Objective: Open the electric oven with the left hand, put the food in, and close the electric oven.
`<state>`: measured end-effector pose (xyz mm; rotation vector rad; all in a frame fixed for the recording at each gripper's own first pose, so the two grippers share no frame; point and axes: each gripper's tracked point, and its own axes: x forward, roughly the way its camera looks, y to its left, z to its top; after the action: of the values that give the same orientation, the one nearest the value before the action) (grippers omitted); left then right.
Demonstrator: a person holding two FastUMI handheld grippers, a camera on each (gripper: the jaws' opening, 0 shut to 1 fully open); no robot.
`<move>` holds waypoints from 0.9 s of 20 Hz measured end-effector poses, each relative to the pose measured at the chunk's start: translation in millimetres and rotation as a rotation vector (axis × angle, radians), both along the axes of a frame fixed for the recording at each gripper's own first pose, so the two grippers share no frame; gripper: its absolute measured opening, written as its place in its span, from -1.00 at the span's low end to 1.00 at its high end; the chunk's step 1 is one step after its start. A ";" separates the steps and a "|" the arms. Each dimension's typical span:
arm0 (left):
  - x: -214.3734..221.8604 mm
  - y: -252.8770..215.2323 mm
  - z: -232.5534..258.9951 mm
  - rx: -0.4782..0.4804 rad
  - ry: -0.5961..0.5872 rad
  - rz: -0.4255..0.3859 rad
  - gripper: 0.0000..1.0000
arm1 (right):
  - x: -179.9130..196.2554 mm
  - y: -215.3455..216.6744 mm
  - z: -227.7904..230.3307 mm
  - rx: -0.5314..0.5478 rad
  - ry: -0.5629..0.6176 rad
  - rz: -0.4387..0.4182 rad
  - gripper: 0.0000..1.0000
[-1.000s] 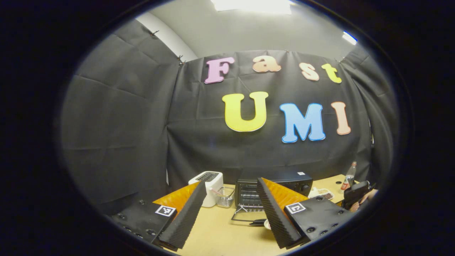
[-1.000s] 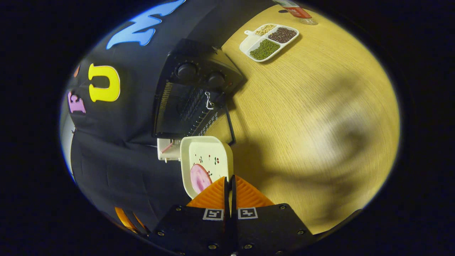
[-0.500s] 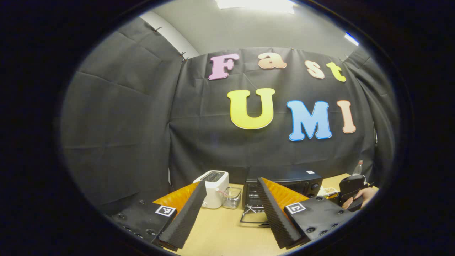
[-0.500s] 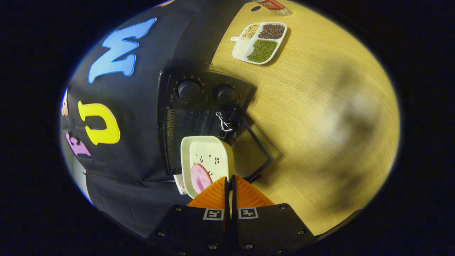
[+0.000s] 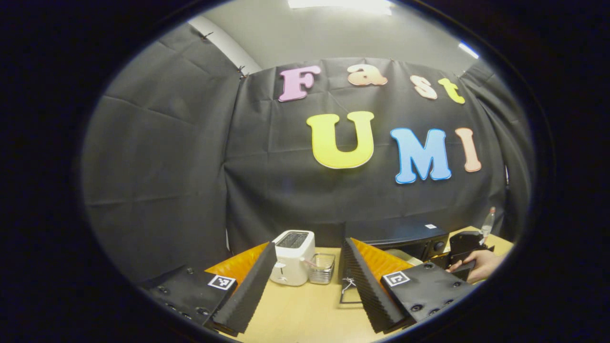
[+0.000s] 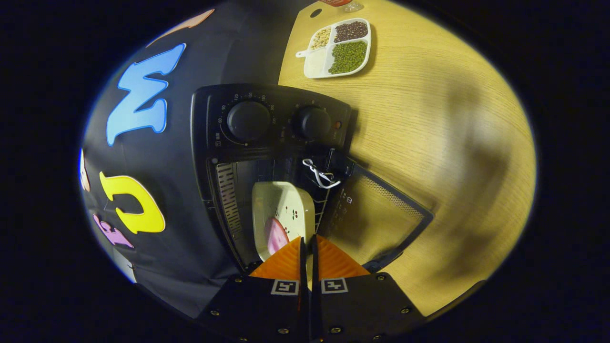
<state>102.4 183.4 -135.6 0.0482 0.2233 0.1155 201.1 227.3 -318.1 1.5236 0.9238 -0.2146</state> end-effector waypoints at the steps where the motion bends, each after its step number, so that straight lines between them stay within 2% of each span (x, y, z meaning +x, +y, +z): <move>1: 1.5 4.0 0.1 0.002 0.003 0.000 1.00 | 7.1 1.2 -1.4 0.005 -0.004 -0.023 -0.94; 5: 7.6 16.1 -8.5 0.014 0.024 0.011 1.00 | 33.6 2.9 -7.5 -0.010 -0.018 -0.104 -0.94; 11: 4.4 22.4 -11.6 0.045 0.047 0.024 1.00 | 58.4 12.4 -18.2 0.008 -0.008 -0.148 -0.94; 16: 3.2 18.8 -11.9 0.040 0.052 0.023 1.00 | 61.4 23.9 -1.5 0.047 -0.069 -0.125 -0.74; 17: 3.3 16.8 -10.7 0.037 0.050 0.018 1.00 | 59.3 25.9 3.0 0.042 -0.087 -0.114 -0.50; 18: 4.1 14.3 -11.1 0.036 0.048 0.011 1.00 | 57.1 24.3 8.4 0.036 -0.105 -0.095 -0.48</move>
<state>106.5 197.6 -146.7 0.0852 0.2693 0.1290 258.2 251.6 -309.7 1.5980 0.7767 -0.1848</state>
